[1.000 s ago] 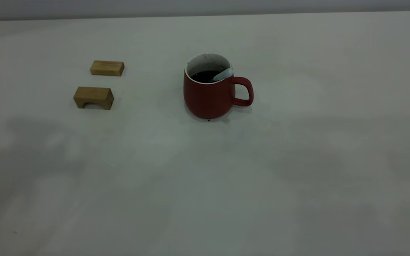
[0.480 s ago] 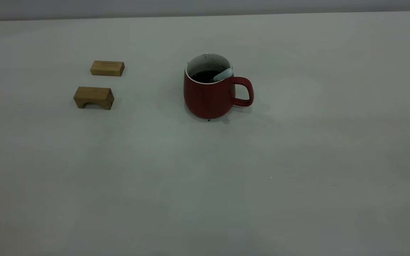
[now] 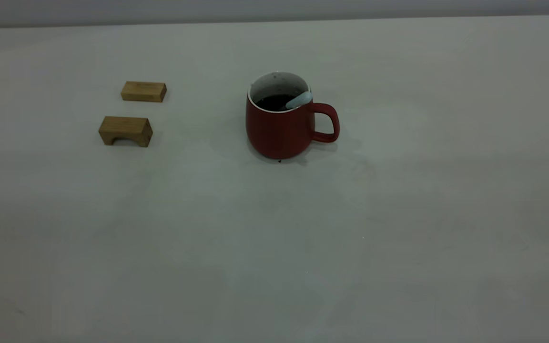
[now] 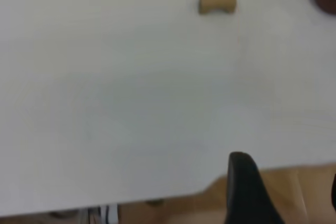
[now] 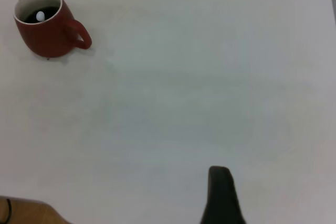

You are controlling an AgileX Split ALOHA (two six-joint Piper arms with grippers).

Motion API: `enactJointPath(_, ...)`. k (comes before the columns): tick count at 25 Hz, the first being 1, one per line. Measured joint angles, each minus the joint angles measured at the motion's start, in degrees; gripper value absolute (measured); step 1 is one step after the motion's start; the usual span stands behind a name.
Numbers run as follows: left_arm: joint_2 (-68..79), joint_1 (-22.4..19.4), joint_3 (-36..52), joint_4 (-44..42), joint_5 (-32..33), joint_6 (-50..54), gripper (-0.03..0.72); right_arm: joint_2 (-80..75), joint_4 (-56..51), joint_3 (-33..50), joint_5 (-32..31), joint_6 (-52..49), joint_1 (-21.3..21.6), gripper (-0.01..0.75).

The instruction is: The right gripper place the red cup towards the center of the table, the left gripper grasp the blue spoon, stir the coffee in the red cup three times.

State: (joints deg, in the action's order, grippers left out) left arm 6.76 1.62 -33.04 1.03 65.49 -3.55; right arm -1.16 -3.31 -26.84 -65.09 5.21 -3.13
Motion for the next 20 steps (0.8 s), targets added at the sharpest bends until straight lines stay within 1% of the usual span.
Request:
enactJointPath(6,-7.73,0.0,2.13,-1.03,-1.27,3.55,0.461,0.0,0.0,0.0,0.0,0.0,0.0,0.586)
enactJointPath(9,-7.87,0.0,3.29,-1.75,-2.15,4.01,0.461,0.0,0.0,0.0,0.0,0.0,0.0,0.586)
enactJointPath(20,-7.87,0.0,5.16,-2.83,-0.91,4.41,0.461,0.0,0.0,0.0,0.0,0.0,0.0,0.586)
